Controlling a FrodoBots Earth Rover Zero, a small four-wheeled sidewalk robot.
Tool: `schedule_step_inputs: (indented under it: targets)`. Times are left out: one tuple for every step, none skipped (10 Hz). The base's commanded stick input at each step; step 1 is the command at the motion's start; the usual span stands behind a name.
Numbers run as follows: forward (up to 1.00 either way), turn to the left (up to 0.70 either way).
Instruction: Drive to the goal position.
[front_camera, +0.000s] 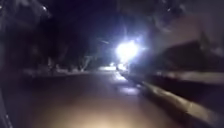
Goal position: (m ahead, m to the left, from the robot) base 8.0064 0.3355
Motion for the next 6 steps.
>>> schedule_step_inputs:
  targets:
    - [0.70,0.00]
    - [0.70,0.00]
    - [0.70,0.00]
    - [0.70,0.00]
    - [0.70,0.00]
    - [0.70,0.00]
